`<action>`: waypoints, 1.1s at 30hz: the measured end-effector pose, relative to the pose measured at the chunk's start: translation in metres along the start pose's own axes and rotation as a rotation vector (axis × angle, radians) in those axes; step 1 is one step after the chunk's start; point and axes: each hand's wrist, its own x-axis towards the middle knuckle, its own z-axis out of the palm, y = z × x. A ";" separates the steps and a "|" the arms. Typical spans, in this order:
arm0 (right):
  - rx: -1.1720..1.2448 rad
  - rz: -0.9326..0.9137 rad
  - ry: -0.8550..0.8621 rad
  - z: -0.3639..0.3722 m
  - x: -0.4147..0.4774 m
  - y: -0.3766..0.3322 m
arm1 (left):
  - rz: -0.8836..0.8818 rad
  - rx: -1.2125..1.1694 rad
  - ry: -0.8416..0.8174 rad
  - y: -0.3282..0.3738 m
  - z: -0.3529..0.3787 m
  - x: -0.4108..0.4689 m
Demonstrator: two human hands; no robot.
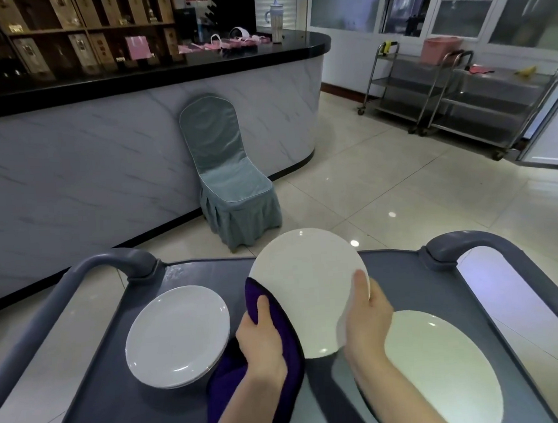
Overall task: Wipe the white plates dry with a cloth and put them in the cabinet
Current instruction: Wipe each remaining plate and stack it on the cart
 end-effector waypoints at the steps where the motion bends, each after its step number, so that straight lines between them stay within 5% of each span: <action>1: 0.006 0.027 -0.008 -0.001 -0.007 0.008 | -0.014 -0.003 -0.006 0.000 -0.001 0.001; 7: -0.364 -0.136 -0.423 -0.026 0.035 -0.019 | 0.204 0.235 -0.136 0.033 -0.017 0.025; 14: -0.766 -0.140 -0.882 -0.014 0.064 -0.067 | 0.495 0.718 -0.540 0.074 -0.002 0.036; 19: -0.661 -0.213 -0.731 -0.012 0.067 -0.055 | 0.425 0.569 -0.494 0.068 -0.003 0.033; 25: 0.070 0.135 -0.056 0.012 0.016 -0.010 | 0.062 0.024 0.058 0.016 0.012 0.009; 27: 0.192 0.190 0.069 0.023 -0.013 0.009 | 0.006 -0.047 0.116 0.007 0.019 -0.002; 29: 0.238 0.188 -0.011 0.022 -0.027 0.019 | -0.025 -0.094 0.084 0.012 0.017 -0.001; 33: -0.139 -0.091 -0.341 -0.010 -0.013 0.019 | -0.019 -0.057 0.033 0.035 0.001 0.016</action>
